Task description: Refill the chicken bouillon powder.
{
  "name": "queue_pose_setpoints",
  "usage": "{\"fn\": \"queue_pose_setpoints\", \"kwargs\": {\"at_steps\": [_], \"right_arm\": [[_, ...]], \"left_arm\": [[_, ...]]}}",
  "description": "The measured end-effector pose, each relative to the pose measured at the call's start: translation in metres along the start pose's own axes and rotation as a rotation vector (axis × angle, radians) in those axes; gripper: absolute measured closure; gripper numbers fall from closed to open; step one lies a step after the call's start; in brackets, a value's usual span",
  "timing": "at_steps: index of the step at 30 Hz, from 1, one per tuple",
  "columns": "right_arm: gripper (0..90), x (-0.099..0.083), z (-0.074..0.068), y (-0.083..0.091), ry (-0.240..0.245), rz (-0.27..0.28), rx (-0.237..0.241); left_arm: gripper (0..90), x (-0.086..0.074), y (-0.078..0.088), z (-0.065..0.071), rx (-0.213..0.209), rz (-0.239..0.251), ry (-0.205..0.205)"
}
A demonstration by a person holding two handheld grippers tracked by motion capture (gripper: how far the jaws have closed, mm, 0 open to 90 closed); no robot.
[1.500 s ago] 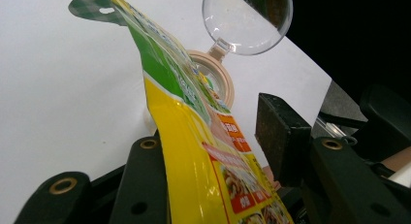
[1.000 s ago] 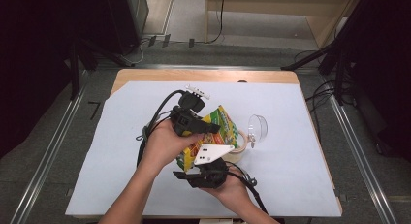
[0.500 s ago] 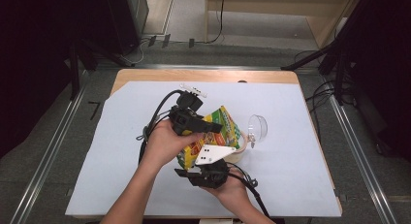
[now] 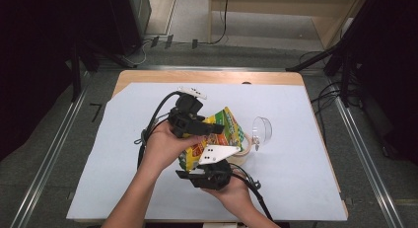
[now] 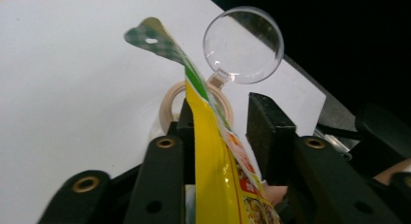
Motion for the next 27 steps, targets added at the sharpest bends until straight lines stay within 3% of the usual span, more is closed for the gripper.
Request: {"fn": "queue_pose_setpoints", "kwargs": {"at_steps": [5, 13, 19, 27], "right_arm": [[72.1, 0.000, 0.002, -0.004, 0.010, -0.018, 0.006], [69.6, 0.013, 0.010, -0.002, 0.008, -0.050, 0.019], [74.4, 0.010, 0.011, -0.002, 0.020, -0.045, 0.004], [74.6, 0.004, 0.008, 0.000, 0.005, -0.018, -0.018]], "left_arm": [[82.3, 0.002, -0.001, -0.005, 0.004, -0.032, 0.017], [82.2, 0.019, -0.004, -0.009, 0.027, -0.060, 0.012], [81.7, 0.015, -0.007, -0.009, -0.006, -0.038, 0.013], [82.2, 0.014, -0.007, 0.001, -0.006, -0.016, -0.001]]}}
Point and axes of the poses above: each handheld gripper's, and its own axes: y roughly backward along the jaws, x roughly out of its top, z roughly to its right, the point moved 1 cm from there along -y, roughly forward along the jaws, and after that the axes turned 10 degrees about x, right-handed, at the moved point
